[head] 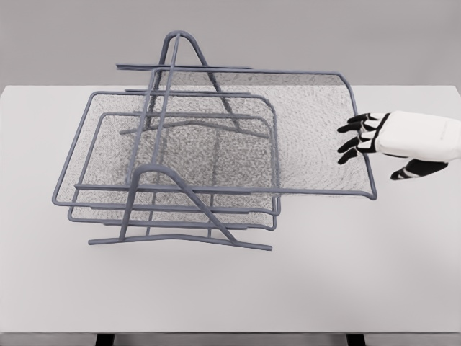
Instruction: Pull out the upper folder box with right arm
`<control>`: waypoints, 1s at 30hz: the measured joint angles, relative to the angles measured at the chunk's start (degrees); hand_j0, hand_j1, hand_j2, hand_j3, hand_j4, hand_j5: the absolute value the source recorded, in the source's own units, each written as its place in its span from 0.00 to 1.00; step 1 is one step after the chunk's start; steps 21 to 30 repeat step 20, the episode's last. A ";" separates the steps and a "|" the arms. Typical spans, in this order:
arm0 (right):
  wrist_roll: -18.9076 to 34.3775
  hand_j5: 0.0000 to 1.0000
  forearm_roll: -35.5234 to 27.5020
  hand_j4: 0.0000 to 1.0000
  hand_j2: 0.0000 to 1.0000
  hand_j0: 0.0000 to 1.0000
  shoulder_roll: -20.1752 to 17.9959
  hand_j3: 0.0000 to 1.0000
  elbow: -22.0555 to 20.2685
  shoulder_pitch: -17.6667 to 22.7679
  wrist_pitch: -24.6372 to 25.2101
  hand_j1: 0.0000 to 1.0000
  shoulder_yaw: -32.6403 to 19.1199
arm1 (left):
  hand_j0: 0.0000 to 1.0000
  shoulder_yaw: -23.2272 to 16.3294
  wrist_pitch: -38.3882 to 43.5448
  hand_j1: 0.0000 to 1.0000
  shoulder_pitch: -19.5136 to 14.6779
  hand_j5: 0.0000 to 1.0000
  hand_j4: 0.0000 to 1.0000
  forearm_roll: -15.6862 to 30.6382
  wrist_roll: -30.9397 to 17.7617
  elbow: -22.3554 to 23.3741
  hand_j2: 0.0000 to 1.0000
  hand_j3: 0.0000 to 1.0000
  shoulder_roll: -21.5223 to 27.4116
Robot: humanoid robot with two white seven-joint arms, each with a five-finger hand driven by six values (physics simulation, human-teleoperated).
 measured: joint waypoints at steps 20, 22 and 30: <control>0.15 1.00 -5.93 1.00 1.00 1.00 2.26 1.00 -0.92 -4.57 -0.97 1.00 -4.31 | 1.00 -0.01 0.00 1.00 0.00 1.00 1.00 0.00 0.00 0.00 1.00 1.00 0.00; 0.15 1.00 -5.93 1.00 1.00 1.00 2.26 1.00 -0.92 -4.57 -0.97 1.00 -4.31 | 1.00 -0.01 0.00 1.00 0.00 1.00 1.00 0.00 0.00 0.00 1.00 1.00 0.00; 0.15 1.00 -5.93 1.00 1.00 1.00 2.26 1.00 -0.92 -4.57 -0.97 1.00 -4.31 | 1.00 -0.01 0.00 1.00 0.00 1.00 1.00 0.00 0.00 0.00 1.00 1.00 0.00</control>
